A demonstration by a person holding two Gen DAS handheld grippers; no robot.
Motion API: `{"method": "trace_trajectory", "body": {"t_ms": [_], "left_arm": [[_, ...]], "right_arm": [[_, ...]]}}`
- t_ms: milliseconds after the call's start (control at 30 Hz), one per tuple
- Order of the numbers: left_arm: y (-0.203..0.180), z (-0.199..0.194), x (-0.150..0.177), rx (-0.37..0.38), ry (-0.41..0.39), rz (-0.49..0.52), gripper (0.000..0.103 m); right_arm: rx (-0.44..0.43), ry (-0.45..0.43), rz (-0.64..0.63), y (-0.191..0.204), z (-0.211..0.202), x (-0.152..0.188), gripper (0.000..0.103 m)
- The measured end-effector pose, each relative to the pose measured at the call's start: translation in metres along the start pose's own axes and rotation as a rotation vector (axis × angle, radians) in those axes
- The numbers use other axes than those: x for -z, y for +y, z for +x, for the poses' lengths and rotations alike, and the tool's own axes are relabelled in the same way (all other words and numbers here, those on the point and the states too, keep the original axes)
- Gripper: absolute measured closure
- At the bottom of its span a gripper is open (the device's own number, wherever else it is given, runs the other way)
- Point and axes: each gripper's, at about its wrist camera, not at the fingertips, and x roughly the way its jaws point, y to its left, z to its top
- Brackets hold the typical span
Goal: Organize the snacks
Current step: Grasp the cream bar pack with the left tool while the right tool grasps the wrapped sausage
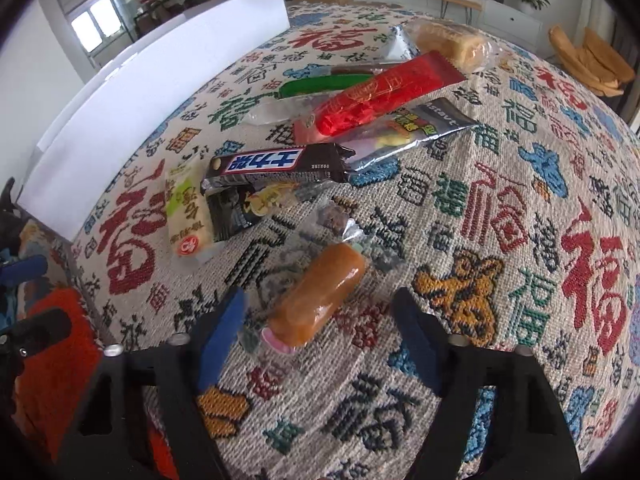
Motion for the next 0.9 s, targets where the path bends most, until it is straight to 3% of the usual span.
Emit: {"method": "trace_trajectory", "body": {"t_ms": [200,400,533,700,900], "left_arm": [[0.008,0.035,-0.025,0.001,0.023,-0.168,0.0],[-0.012,0.071,-0.046,0.01,0.034,-0.21,0.0],[-0.031,0.089,-0.057,-0.12,0.032,-0.085,0.0],[-0.007,0.09,-0.062,-0.119,0.086,-0.014,0.0],[0.003,0.09,-0.06,-0.092,0.113,0.065,0.0]], "right_arm": [[0.019,-0.041,0.001,-0.011,-0.002,-0.002,0.051],[0.112,-0.072,0.012,-0.042,-0.018,0.007,0.054],[0.089,-0.066,0.042,-0.055,-0.019,0.01,0.048],[0.087,-0.057,0.005,-0.057,-0.02,0.015,0.033],[0.094,-0.121,-0.013,-0.055,-0.018,0.025,0.024]]}}
